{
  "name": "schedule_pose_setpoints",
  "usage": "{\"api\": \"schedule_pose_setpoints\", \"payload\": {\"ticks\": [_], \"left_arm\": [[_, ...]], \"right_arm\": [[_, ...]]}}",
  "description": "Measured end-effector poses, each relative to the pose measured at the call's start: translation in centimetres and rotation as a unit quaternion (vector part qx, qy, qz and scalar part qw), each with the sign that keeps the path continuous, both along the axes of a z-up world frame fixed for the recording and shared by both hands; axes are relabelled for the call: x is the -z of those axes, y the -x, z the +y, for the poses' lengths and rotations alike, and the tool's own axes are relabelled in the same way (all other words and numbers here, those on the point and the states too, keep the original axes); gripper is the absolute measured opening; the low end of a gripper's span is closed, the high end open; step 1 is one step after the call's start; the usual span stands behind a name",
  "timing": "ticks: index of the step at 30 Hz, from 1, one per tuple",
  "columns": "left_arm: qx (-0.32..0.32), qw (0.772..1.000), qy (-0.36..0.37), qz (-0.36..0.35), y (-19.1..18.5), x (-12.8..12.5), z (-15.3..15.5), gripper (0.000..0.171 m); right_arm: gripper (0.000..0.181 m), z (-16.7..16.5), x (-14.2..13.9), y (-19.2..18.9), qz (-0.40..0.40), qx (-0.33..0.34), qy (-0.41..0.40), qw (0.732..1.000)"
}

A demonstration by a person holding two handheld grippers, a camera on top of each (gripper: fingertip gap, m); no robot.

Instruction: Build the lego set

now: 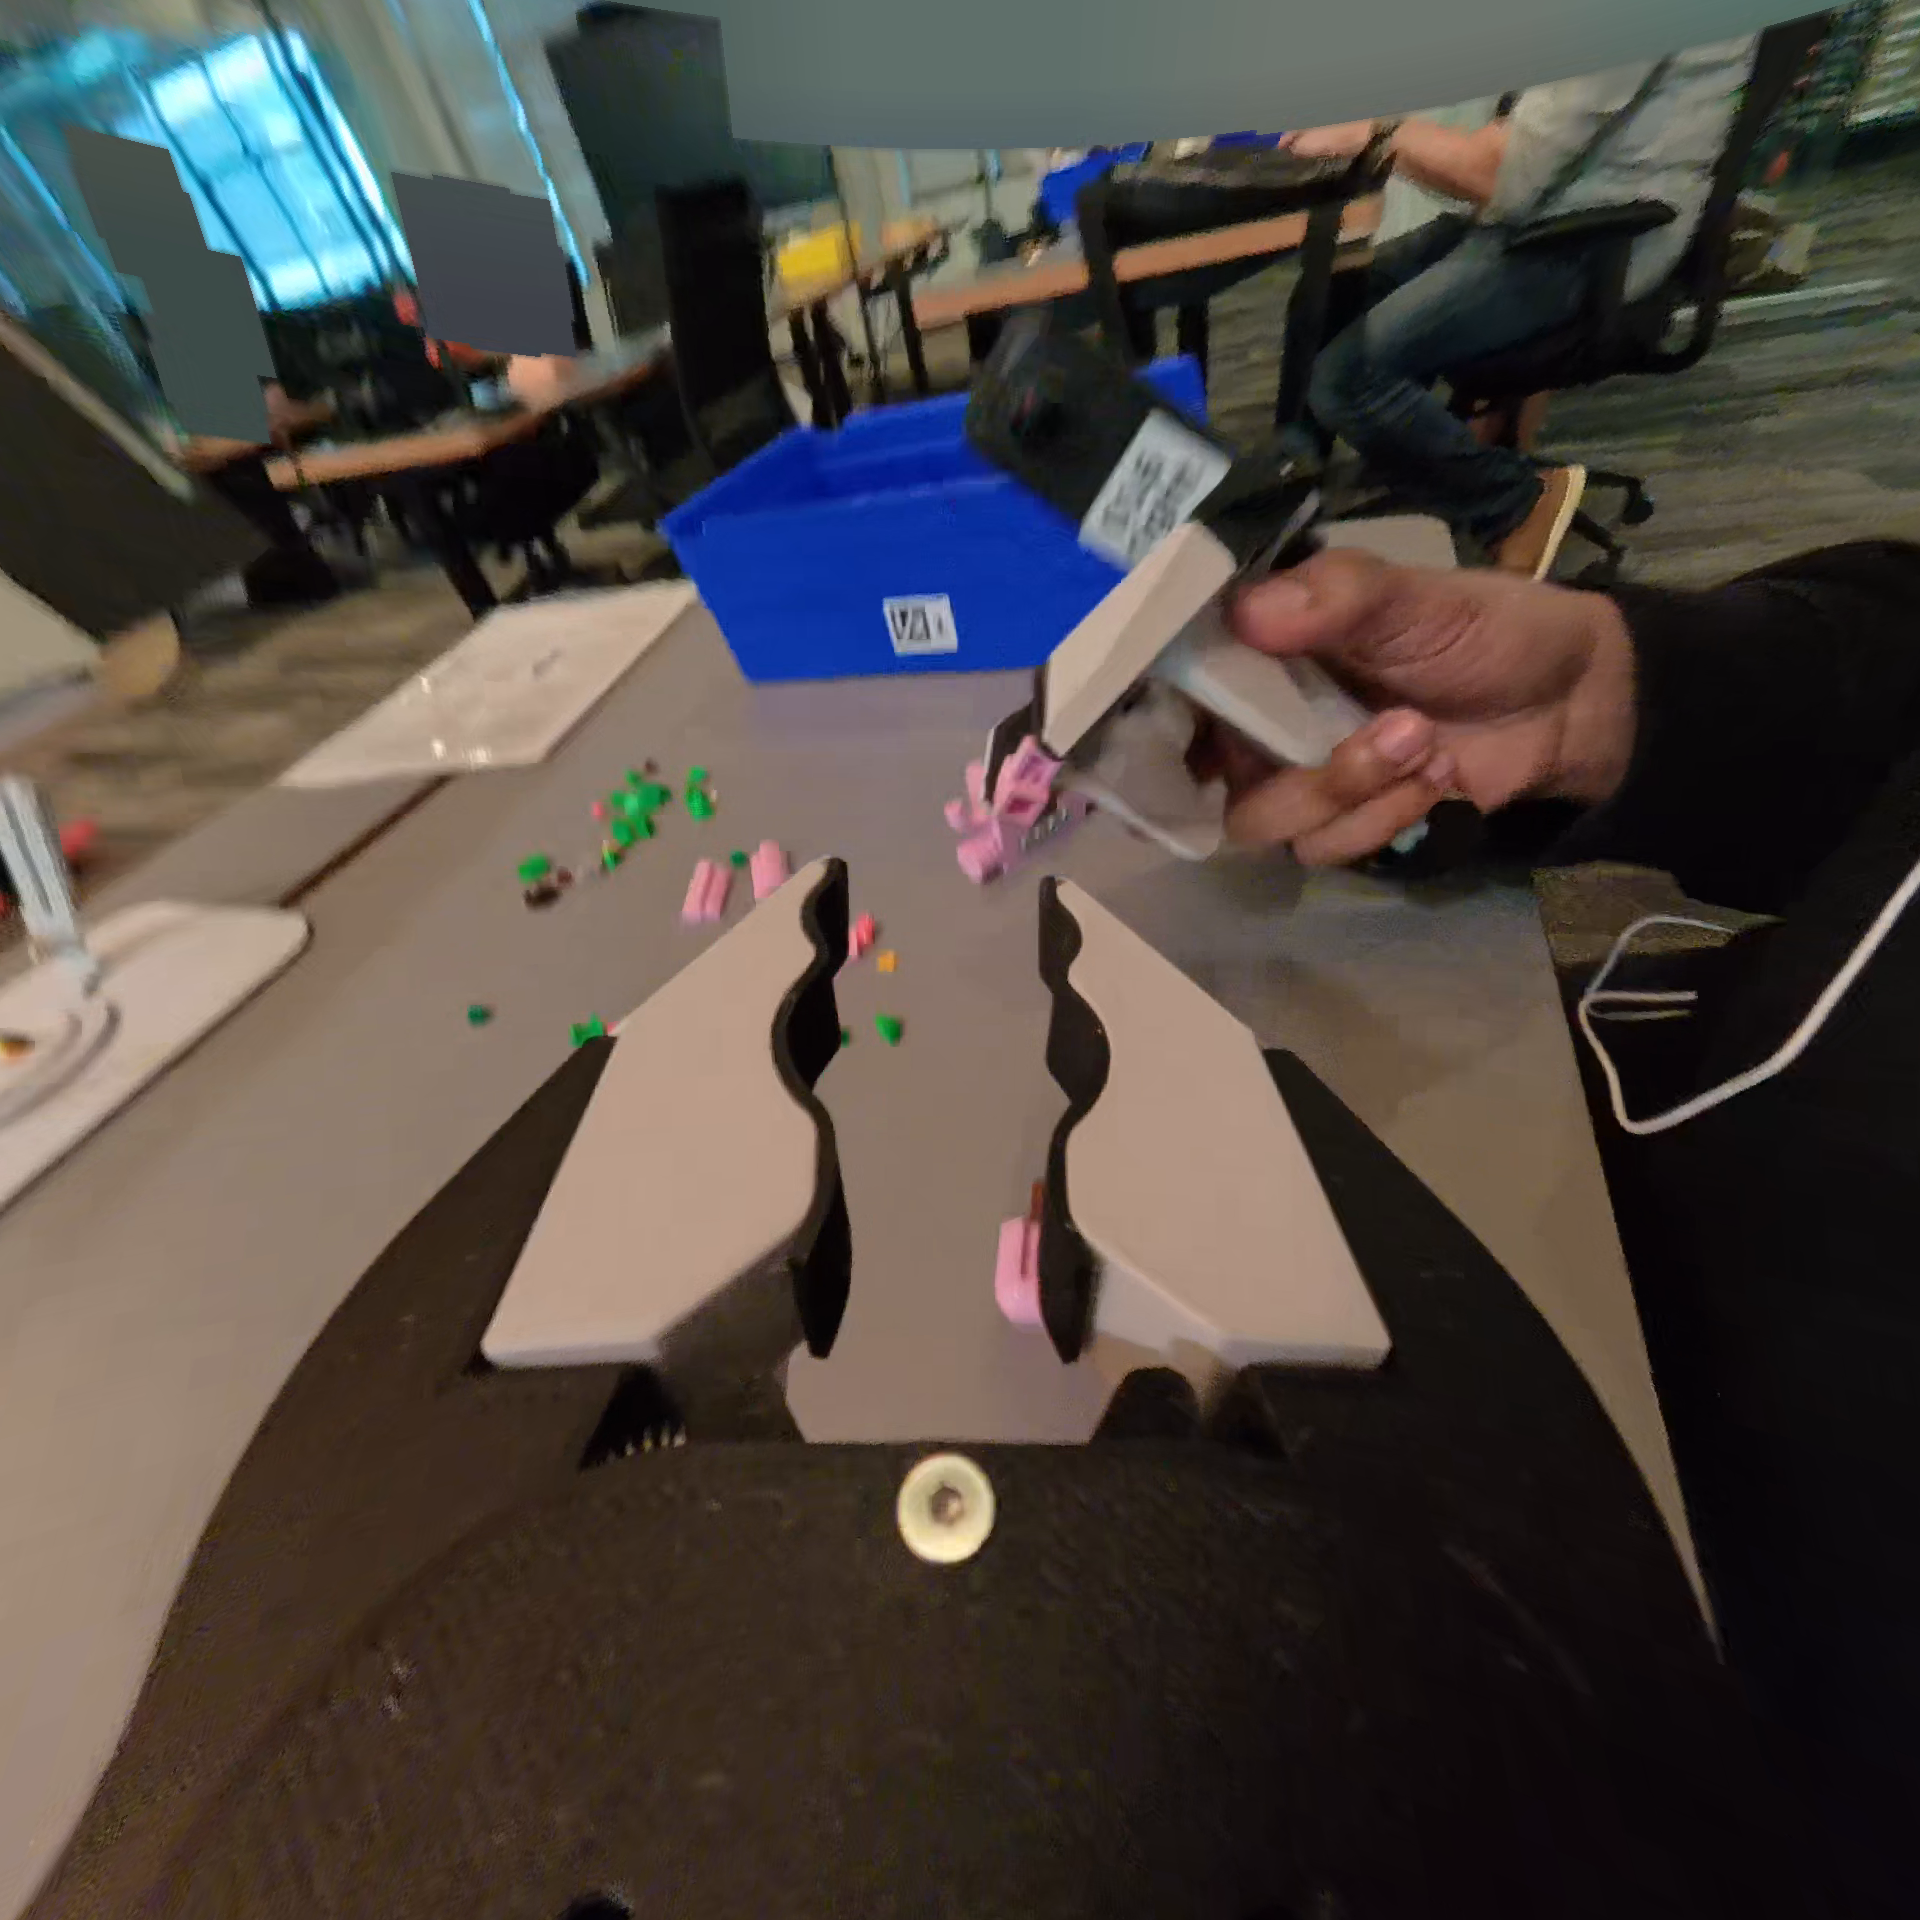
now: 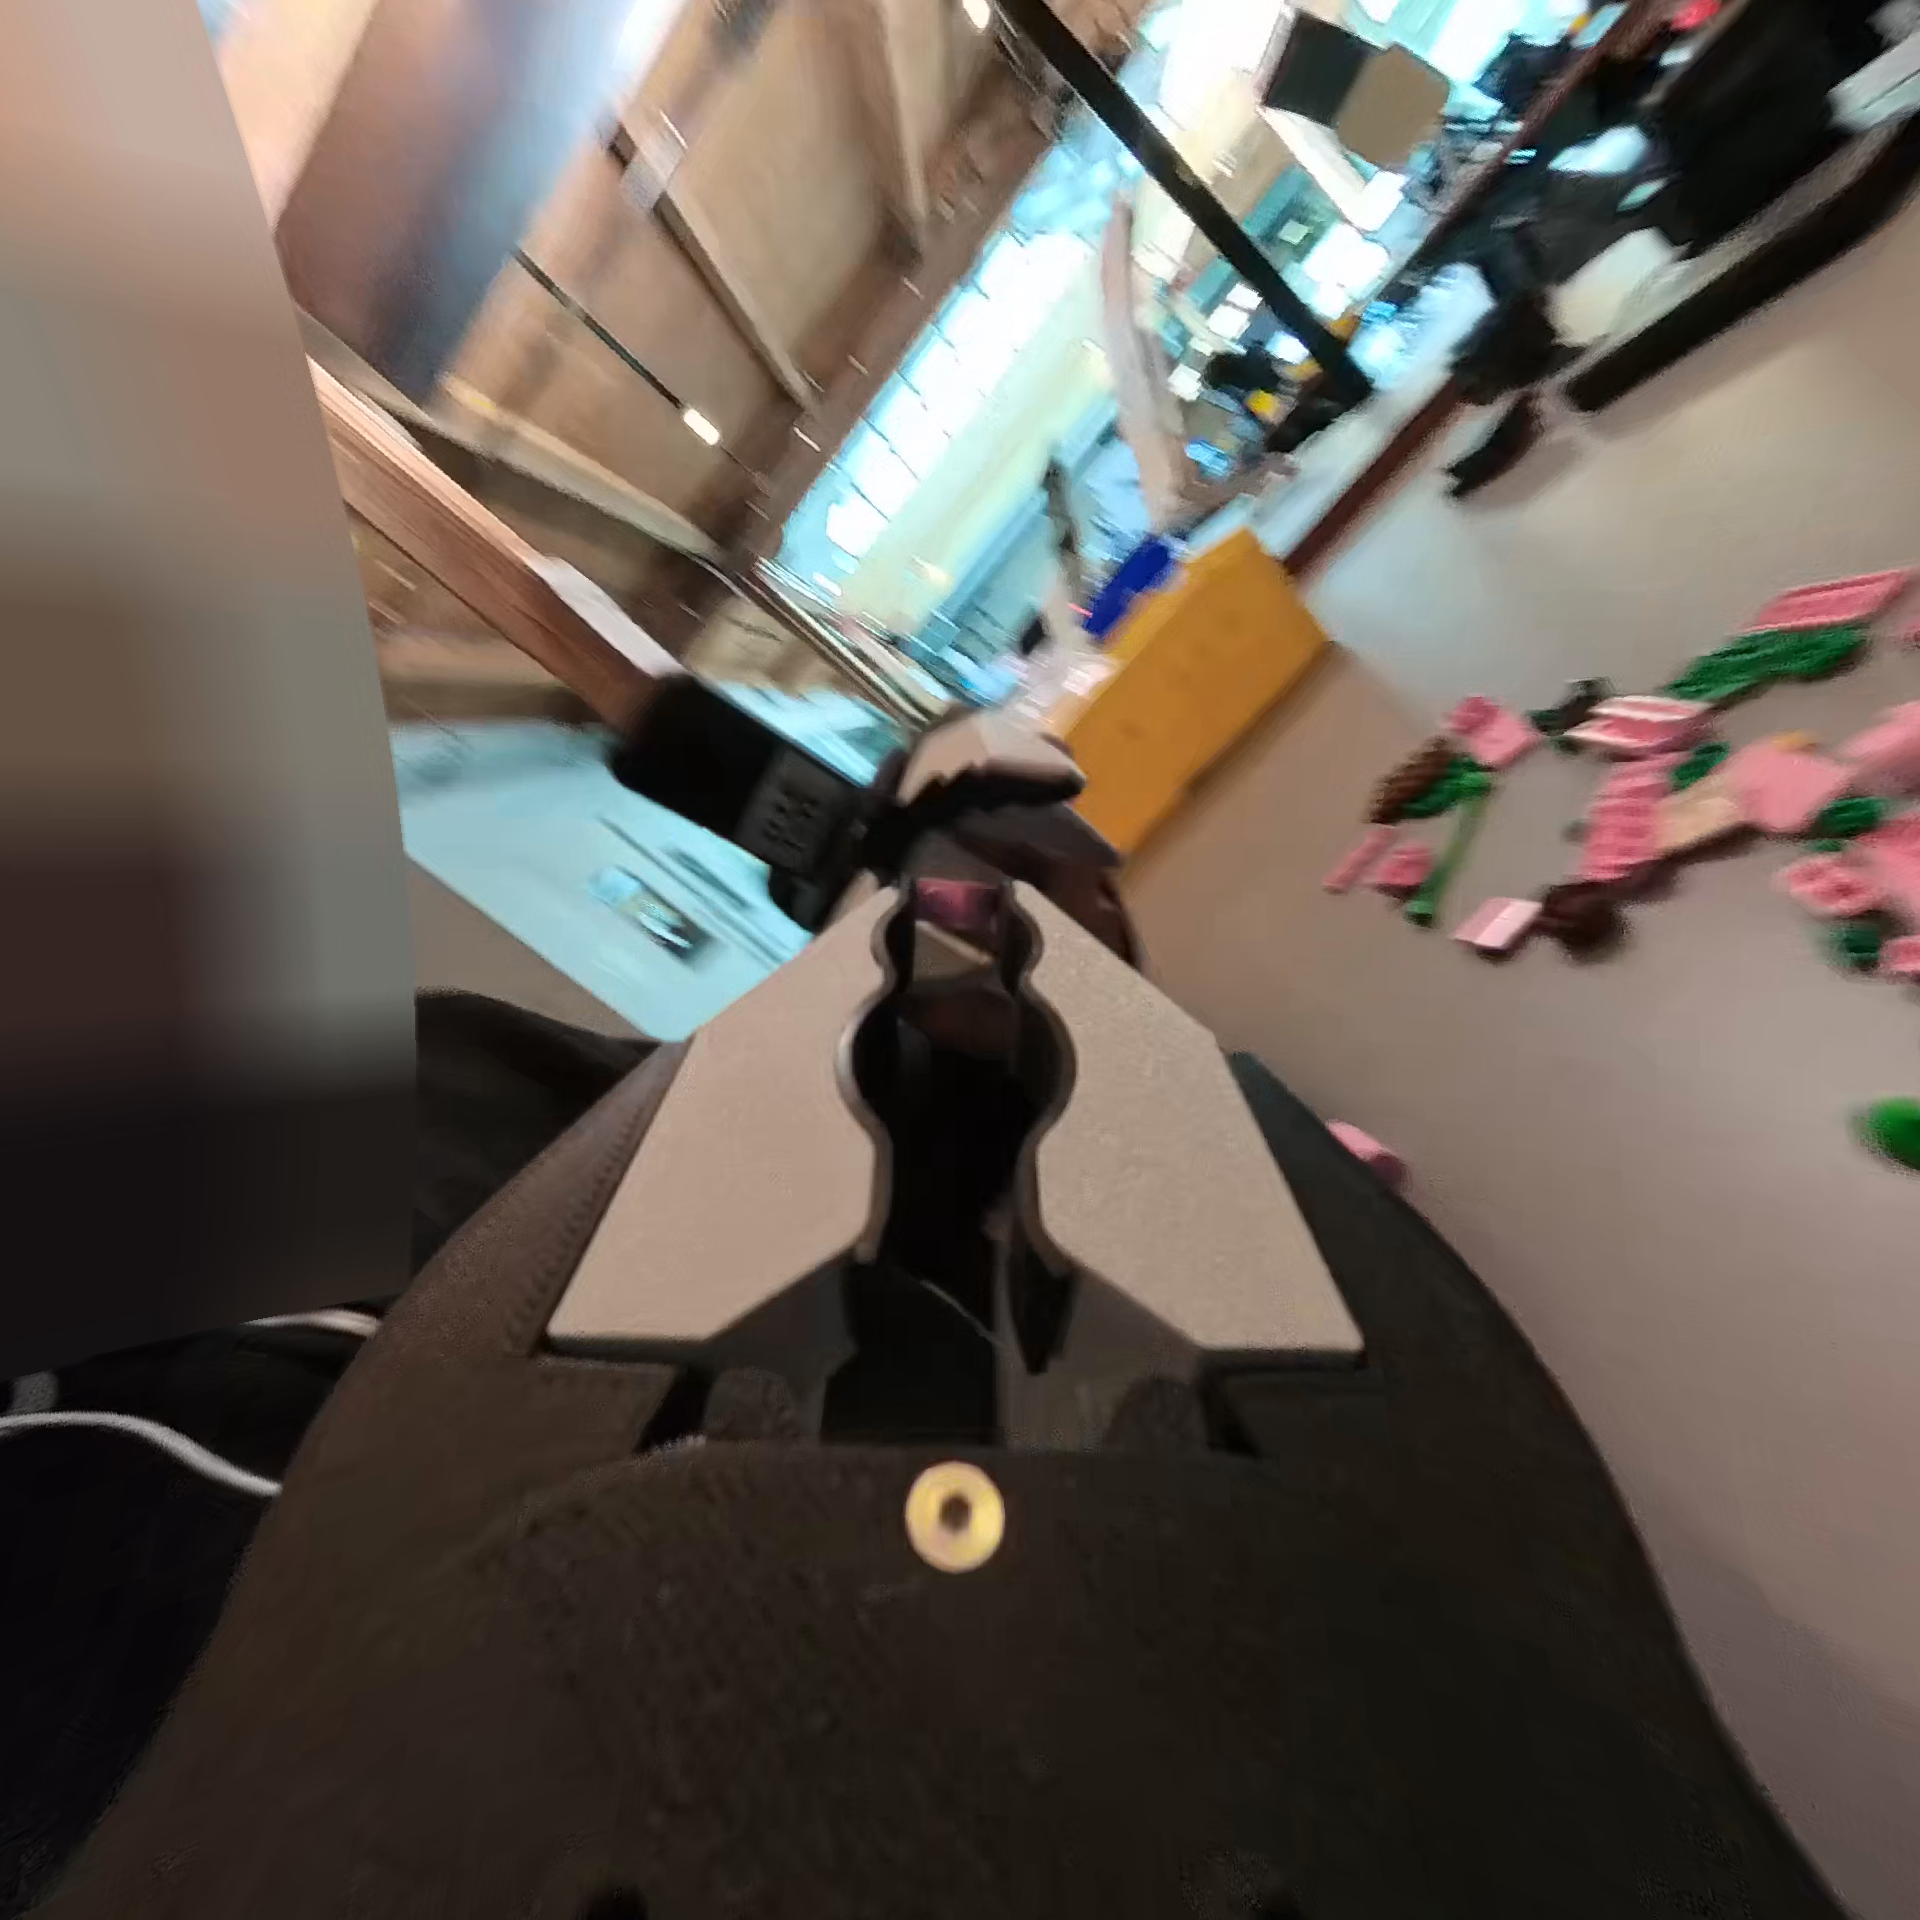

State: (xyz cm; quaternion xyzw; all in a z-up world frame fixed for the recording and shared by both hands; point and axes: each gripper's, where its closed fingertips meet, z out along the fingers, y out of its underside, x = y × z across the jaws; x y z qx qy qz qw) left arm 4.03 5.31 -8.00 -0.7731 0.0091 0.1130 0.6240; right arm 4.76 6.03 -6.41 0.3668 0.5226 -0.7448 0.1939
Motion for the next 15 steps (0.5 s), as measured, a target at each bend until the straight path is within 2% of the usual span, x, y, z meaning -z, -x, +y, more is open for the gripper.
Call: {"api": "schedule_pose_setpoints", "payload": {"ticks": [2,3,5,7,9,11,15], "left_arm": [[0.006,0.997,0.048,-0.052,-0.2,2.0,-0.8,0.037],[0.012,0.993,0.079,-0.085,-0.5,3.3,-1.1,0.041],[0.005,0.981,0.133,-0.140,-0.7,6.1,-1.6,0.058],[0.002,0.970,0.178,-0.163,-1.1,8.7,-1.8,0.072],[-0.009,0.960,0.226,-0.168,-1.0,10.9,-1.9,0.074],[-0.006,0.955,0.246,-0.164,-1.3,11.5,-1.9,0.074],[-0.020,0.951,0.260,-0.165,-1.1,12.0,-2.0,0.060]], "right_arm": [[0.013,0.1,1.9,0.3,0.044,0.024,-0.130,0.990],[0.013,0.2,3.2,0.6,0.063,0.034,-0.204,0.976],[0.013,0.8,6.2,1.4,0.091,0.045,-0.356,0.929],[0.014,1.0,8.7,1.8,0.121,0.027,-0.468,0.875],[0.014,0.3,10.3,1.9,0.158,-0.012,-0.527,0.835],[0.014,-0.5,11.5,1.7,0.189,-0.056,-0.561,0.804],[0.015,-1.6,12.8,1.3,0.239,-0.131,-0.583,0.766]]}}
